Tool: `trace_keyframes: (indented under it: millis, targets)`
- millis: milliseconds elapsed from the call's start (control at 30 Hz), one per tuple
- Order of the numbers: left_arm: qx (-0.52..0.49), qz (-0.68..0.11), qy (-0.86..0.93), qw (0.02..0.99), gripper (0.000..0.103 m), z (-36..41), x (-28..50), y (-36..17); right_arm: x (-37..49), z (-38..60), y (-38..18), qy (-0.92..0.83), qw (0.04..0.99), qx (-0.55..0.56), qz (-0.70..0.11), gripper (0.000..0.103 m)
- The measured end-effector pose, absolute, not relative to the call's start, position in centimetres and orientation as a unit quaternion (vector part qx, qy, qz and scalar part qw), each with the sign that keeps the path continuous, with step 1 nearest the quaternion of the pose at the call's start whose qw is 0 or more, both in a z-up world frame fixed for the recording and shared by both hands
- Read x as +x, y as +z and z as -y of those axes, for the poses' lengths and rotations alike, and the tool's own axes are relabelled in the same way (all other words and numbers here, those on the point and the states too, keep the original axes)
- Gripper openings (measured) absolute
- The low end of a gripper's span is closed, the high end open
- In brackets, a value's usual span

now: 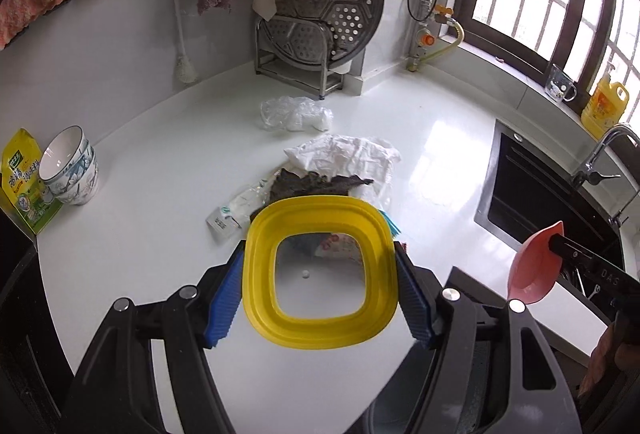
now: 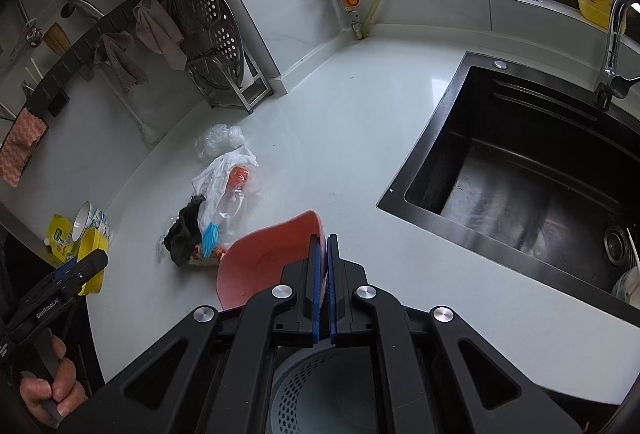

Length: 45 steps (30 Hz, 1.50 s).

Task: Collect trash
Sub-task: 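Carry the yellow container and pink dish over the gray basket with both tools, then open both tools to drop the container and dish into the basket, then move both tools back toward the remaining trash on the counter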

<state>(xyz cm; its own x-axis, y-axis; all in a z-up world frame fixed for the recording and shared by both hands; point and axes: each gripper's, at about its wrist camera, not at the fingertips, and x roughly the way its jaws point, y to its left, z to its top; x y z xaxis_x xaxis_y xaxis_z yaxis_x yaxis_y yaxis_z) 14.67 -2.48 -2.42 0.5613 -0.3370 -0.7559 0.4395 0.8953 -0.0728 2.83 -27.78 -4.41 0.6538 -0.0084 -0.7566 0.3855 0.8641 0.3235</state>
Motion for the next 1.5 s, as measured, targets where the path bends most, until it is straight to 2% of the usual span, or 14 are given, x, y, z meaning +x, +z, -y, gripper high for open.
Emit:
trace_keyframes:
  millis: [167, 433, 1000, 1100, 1133, 1167, 1233, 1500]
  targets:
    - [0.070, -0.431, -0.253, 0.863, 0.067, 5.7, 9.1, -4.1, -1.8, 28.3, -6.5, -0.104, 0.867, 0.226, -0.431, 0.003]
    - [0.103, -0.480, -0.264, 0.830, 0.067, 9.0, 3.3, -10.7, -6.5, 28.8, -10.3, -0.101, 0.849, 0.213, -0.473, 0.003]
    - [0.121, -0.526, -0.236, 0.808, 0.069, 10.2, 0.0, -18.5, -7.7, 27.0, -20.2, -0.086, 0.819, 0.180, -0.538, 0.004]
    - [0.123, -0.527, -0.227, 0.810, 0.071, 10.1, -0.2, -19.0, -7.8, 27.0, -20.7, -0.083, 0.816, 0.182, -0.543, 0.007]
    - [0.124, -0.527, -0.225, 0.810, 0.075, 10.0, -0.2, -19.0, -7.9, 26.9, -20.7, -0.081, 0.816, 0.184, -0.542, 0.009]
    - [0.123, -0.527, -0.222, 0.811, 0.080, 9.9, -0.4, -19.0, -8.0, 26.9, -20.6, -0.078, 0.817, 0.186, -0.540, 0.017]
    - [0.122, -0.526, -0.219, 0.813, 0.083, 9.7, -0.4, -18.8, -8.3, 26.8, -20.2, -0.082, 0.822, 0.181, -0.533, 0.032]
    - [0.124, -0.527, -0.206, 0.815, 0.088, 8.9, -0.7, -17.6, -9.1, 27.3, -18.8, -0.080, 0.827, 0.187, -0.523, 0.034]
